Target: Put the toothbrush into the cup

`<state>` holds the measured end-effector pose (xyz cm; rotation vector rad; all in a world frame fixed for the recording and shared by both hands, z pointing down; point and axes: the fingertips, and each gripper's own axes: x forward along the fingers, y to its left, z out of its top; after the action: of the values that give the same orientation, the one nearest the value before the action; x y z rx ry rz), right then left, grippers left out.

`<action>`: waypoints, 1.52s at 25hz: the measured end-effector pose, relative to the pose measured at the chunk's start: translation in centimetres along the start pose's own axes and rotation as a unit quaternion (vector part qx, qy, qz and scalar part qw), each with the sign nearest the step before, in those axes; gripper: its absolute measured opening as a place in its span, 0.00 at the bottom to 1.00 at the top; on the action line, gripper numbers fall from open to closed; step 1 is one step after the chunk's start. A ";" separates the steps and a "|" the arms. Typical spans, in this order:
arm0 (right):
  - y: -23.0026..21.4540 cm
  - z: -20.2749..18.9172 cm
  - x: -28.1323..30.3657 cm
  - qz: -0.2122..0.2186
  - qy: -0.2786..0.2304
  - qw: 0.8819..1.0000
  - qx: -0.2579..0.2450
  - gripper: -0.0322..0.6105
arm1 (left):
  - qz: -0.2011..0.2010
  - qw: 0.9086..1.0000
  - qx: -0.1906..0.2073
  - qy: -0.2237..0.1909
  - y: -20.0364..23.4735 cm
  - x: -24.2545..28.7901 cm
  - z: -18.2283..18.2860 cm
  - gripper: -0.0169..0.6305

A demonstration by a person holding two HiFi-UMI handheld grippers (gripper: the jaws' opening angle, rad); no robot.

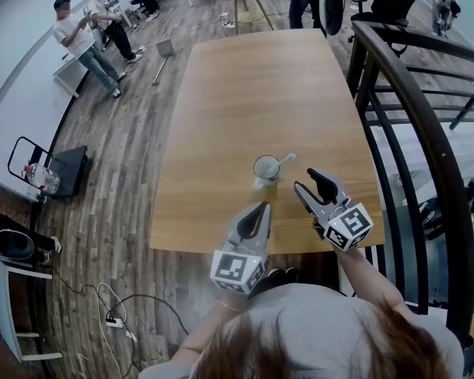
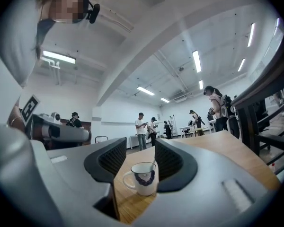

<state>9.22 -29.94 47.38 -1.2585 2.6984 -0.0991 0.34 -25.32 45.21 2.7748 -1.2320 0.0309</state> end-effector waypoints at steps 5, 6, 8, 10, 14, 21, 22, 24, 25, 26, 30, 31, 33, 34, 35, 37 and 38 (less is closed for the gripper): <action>3.0 3.8 -2.0 0.026 -0.031 0.998 -0.043 0.11 | -0.013 1.000 -0.008 -0.001 -1.8 0.9 -1.0 0.03; 3.5 4.4 -2.3 0.029 -0.036 0.998 -0.048 0.06 | -0.015 1.000 -0.008 -0.002 -2.1 1.0 -1.1 0.03; 4.3 5.2 -2.9 0.033 -0.042 0.997 -0.052 0.05 | -0.016 1.000 -0.008 -0.004 -2.5 1.0 -1.1 0.03; 4.8 5.7 -3.2 0.036 -0.041 0.997 -0.052 0.05 | -0.015 1.000 -0.007 -0.009 -2.6 1.1 -0.9 0.03; 5.5 6.0 -3.3 0.041 -0.025 0.997 -0.053 0.05 | -0.015 1.000 -0.004 -0.013 -3.0 1.1 -0.5 0.03; 7.3 5.1 -3.3 0.060 -0.008 0.995 -0.074 0.05 | -0.017 1.000 0.003 -0.014 -3.7 0.1 -0.7 0.03; 7.6 5.0 -3.3 0.062 -0.007 0.995 -0.072 0.05 | -0.016 1.000 0.001 -0.015 -3.7 -0.3 -0.8 0.03; 8.5 5.0 -3.5 0.065 -0.006 0.995 -0.073 0.05 | -0.014 1.000 -0.002 -0.015 -3.8 -1.0 -0.8 0.03; 9.0 4.9 -3.7 0.065 -0.005 0.995 -0.072 0.05 | -0.015 1.000 -0.003 -0.015 -3.9 -1.5 -0.8 0.03; 9.6 4.9 -3.8 0.065 -0.005 0.995 -0.070 0.05 | -0.016 1.000 -0.004 -0.014 -4.0 -2.0 -0.8 0.03; 11.9 4.6 -4.6 0.059 -0.004 0.996 -0.060 0.05 | -0.024 1.000 -0.002 -0.010 -4.5 -4.4 -0.9 0.03; 12.6 4.5 -4.9 0.058 -0.003 0.997 -0.060 0.05 | -0.025 1.000 -0.002 -0.009 -4.8 -5.2 -1.1 0.03; 13.7 4.2 -5.5 0.057 -0.002 0.996 -0.066 0.05 | -0.025 1.000 -0.002 -0.006 -5.2 -6.4 -1.5 0.03; 14.2 4.1 -5.9 0.056 -0.002 0.996 -0.069 0.05 | -0.024 1.000 -0.001 -0.005 -5.4 -7.0 -1.7 0.03; 14.8 4.0 -6.3 0.055 -0.003 0.996 -0.069 0.05 | -0.025 1.000 0.000 -0.004 -5.6 -7.6 -1.9 0.03; 16.3 3.8 -7.1 0.052 -0.007 0.997 -0.063 0.05 | -0.026 1.000 0.001 -0.003 -6.0 -9.2 -2.1 0.03; 17.3 3.7 -7.5 0.051 -0.008 0.997 -0.061 0.05 | -0.027 1.000 0.001 -0.003 -6.3 -10.2 -2.2 0.03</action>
<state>1.56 -13.07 42.44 -1.1441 2.7855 0.0896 -1.79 -13.33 46.22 2.8096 -1.1596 0.0196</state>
